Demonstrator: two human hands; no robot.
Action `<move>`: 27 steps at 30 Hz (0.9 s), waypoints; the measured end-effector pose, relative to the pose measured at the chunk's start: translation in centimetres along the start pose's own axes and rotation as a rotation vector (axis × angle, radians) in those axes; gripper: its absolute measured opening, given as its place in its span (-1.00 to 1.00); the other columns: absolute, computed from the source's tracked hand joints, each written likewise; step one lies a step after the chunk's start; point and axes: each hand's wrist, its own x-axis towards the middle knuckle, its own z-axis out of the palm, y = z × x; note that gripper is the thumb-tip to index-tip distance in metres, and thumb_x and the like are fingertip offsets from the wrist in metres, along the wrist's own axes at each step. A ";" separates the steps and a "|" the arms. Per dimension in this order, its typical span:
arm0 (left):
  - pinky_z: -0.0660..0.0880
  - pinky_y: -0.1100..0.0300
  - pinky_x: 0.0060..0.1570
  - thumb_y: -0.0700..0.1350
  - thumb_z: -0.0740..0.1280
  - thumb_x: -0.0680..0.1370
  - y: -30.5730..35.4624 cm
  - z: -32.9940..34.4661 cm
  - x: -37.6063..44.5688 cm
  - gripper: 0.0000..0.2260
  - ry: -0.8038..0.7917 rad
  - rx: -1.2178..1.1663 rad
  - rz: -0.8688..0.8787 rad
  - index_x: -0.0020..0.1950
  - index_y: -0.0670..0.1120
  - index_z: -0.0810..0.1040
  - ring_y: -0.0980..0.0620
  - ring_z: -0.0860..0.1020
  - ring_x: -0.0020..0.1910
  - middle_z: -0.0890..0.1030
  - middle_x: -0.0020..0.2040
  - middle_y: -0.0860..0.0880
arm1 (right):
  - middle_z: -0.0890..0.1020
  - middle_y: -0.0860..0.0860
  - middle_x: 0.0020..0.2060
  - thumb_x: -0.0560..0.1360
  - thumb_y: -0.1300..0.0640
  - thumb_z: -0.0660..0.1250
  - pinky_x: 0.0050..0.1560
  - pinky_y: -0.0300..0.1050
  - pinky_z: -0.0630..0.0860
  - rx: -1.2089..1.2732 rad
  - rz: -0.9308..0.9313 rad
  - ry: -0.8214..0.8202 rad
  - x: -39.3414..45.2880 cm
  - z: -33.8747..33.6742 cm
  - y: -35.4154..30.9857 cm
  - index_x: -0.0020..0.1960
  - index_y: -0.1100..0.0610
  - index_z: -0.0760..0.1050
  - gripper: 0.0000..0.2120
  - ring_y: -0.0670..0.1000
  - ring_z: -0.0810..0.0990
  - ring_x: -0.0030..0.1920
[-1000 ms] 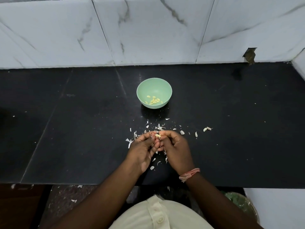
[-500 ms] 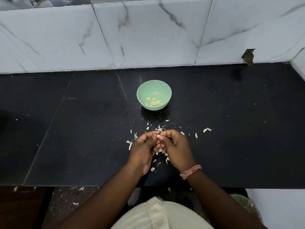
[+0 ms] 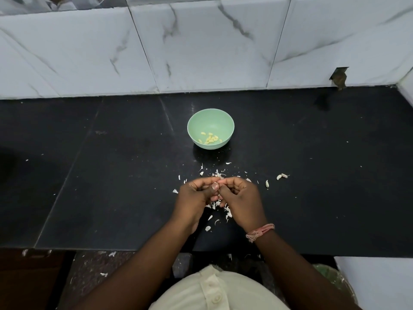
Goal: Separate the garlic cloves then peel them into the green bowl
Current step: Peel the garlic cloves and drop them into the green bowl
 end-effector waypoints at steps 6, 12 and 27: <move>0.61 0.28 -0.08 -0.32 0.33 0.60 -0.1 -0.3 0.1 -0.81 -0.080 -0.066 -0.035 0.17 -0.27 0.65 -0.02 0.66 -0.03 0.71 0.06 -0.25 | 0.72 0.06 -0.27 0.54 0.33 0.38 -0.19 -0.07 0.65 -0.082 -0.061 0.017 0.3 0.2 0.3 -0.05 0.13 0.64 -0.87 -0.01 0.70 -0.28; 0.62 0.28 -0.11 -0.34 0.29 0.62 -0.2 -0.7 -0.1 -0.81 -0.066 -0.191 -0.124 0.18 -0.29 0.63 0.07 0.64 -0.16 0.68 -0.09 -0.14 | 0.72 0.00 -0.08 0.58 0.26 0.38 -0.12 -0.10 0.65 -0.175 -0.106 0.118 1.2 -0.6 0.9 0.02 0.02 0.70 -0.82 -0.03 0.70 -0.20; 0.65 0.23 -0.17 -0.33 0.31 0.61 -0.2 -0.4 -0.3 -0.89 0.014 -0.268 -0.139 0.01 -0.22 0.62 0.06 0.68 -0.23 0.70 -0.17 -0.14 | 0.64 -0.15 -0.10 0.50 0.26 0.47 0.00 -0.07 0.64 -0.314 -0.237 0.113 0.4 0.1 1.3 -0.02 0.06 0.71 -0.86 -0.13 0.66 -0.11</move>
